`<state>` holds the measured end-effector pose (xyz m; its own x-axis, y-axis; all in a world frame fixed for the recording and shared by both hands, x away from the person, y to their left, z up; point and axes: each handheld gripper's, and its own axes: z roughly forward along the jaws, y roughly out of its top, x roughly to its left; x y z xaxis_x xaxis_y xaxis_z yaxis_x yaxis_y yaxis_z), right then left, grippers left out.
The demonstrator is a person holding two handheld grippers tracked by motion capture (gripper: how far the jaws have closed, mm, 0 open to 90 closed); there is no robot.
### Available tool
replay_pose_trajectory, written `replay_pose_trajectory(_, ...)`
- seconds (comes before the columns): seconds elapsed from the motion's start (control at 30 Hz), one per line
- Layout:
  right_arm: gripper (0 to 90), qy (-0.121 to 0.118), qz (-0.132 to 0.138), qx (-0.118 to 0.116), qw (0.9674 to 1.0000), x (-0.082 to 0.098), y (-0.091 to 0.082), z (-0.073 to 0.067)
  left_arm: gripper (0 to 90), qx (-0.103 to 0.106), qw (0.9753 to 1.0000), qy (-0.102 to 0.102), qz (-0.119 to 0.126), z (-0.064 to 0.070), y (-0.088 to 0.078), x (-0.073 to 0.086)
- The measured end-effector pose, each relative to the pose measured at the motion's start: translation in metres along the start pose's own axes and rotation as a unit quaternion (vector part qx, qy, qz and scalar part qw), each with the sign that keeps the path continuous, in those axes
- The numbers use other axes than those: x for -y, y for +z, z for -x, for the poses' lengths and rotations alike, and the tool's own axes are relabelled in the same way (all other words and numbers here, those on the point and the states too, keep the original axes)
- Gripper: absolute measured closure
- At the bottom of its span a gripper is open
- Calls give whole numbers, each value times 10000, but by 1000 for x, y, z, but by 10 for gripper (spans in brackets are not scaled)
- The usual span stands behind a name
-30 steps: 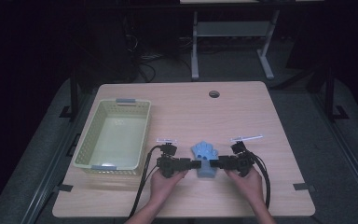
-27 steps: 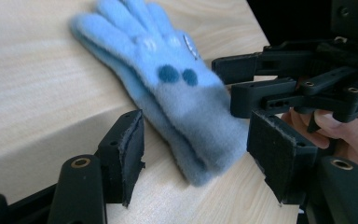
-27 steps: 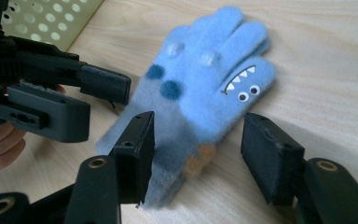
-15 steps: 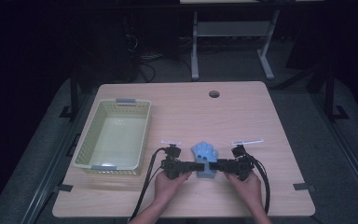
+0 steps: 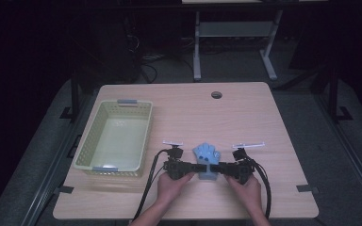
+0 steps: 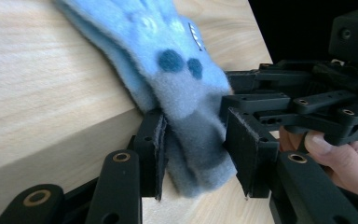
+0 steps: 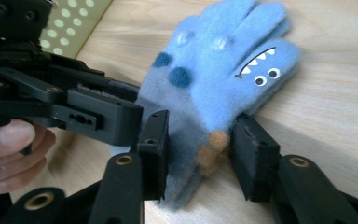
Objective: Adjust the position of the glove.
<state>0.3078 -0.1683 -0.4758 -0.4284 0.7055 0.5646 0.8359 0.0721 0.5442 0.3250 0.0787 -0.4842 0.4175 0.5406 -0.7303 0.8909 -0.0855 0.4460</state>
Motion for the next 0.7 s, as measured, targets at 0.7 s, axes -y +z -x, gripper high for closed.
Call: replay_pose_trajectory(0.7, 752, 266, 102, -593, 9978, 3, 1, 4, 683, 289, 9996, 17, -68, -7, 0, -1)
